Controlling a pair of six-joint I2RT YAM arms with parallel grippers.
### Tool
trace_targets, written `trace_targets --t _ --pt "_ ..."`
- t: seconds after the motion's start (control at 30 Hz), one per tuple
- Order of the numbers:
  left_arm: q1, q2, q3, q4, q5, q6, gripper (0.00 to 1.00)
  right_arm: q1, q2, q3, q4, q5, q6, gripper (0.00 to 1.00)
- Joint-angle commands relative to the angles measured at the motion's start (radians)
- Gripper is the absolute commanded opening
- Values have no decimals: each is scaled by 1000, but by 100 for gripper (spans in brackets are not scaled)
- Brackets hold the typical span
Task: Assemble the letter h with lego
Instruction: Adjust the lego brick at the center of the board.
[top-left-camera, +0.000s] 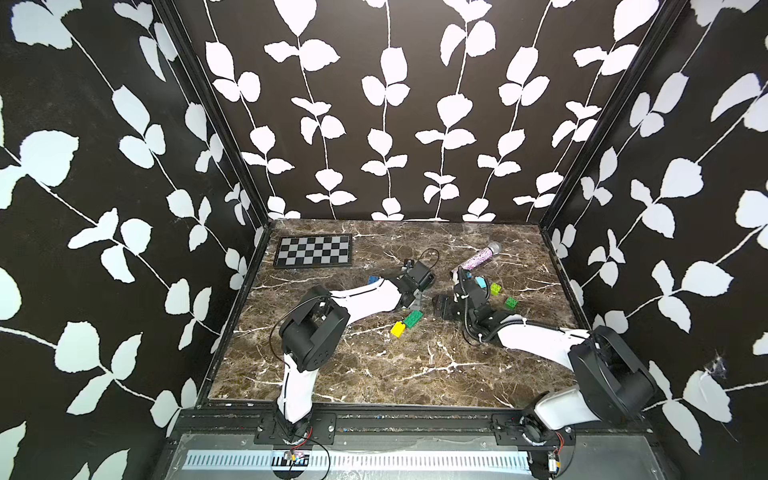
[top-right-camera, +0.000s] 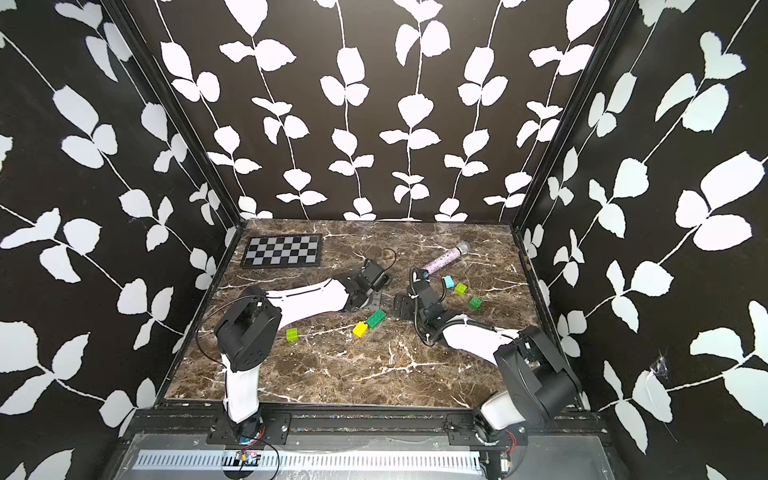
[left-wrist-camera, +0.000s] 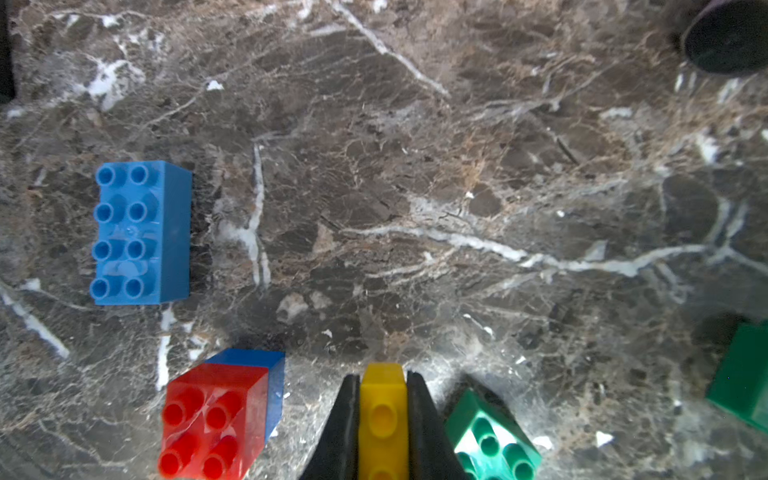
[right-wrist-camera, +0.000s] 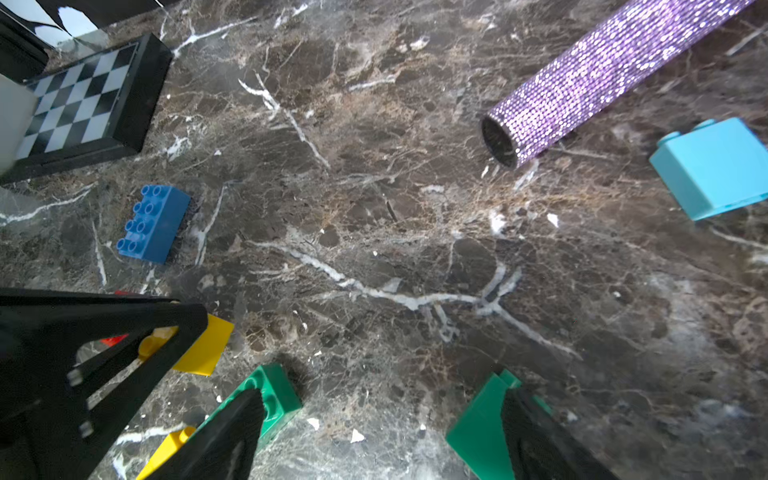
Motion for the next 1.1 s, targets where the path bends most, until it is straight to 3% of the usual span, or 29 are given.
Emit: trace_targets --t 0.0,0.27,0.47,0.77,0.93,1.07 --pt "-7 -2 -31 42 -11 28 0 -5 11 11 21 -8 17 89" --pt "-8 24 -47 62 3 9 2 -5 14 11 20 -6 17 90" --pt "-8 22 -55 66 14 -11 22 -5 19 13 19 -6 17 90" --pt "-8 -25 -49 67 23 15 40 -4 13 18 1 11 16 92" --pt "-8 -112 -46 62 41 40 60 -5 -3 19 -10 13 0 92" --pt "-8 -237 -93 55 59 47 87 -5 19 38 9 -89 -81 91"
